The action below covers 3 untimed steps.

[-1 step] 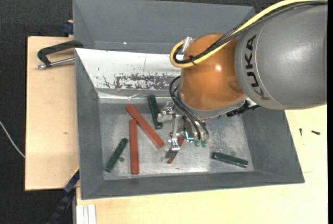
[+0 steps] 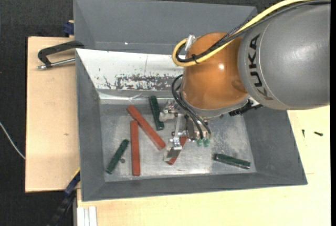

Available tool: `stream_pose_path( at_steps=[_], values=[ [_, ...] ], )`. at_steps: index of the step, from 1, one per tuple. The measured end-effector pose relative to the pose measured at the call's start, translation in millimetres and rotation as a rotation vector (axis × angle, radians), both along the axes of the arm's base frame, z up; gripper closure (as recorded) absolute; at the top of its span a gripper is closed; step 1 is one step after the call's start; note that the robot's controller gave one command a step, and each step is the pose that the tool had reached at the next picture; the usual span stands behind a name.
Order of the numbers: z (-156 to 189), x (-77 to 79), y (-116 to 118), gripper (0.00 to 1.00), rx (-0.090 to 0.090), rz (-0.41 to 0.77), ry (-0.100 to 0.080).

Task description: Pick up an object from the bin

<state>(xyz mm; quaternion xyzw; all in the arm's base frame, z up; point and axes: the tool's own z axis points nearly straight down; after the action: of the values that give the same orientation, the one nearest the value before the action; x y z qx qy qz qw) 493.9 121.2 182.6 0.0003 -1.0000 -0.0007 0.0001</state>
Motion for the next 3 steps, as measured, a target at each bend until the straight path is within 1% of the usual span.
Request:
stream_pose_path(
  at_steps=[1, 2, 3],
  values=[
    [-49.0, 25.1, 4.5, 0.00, 0.000, 0.065, -0.006],
    [-91.1, 46.9, 8.5, 0.00, 0.000, 0.288, -0.006],
    [-101.1, 32.5, 39.7, 0.00, -0.001, 0.479, -0.027]
  ],
)
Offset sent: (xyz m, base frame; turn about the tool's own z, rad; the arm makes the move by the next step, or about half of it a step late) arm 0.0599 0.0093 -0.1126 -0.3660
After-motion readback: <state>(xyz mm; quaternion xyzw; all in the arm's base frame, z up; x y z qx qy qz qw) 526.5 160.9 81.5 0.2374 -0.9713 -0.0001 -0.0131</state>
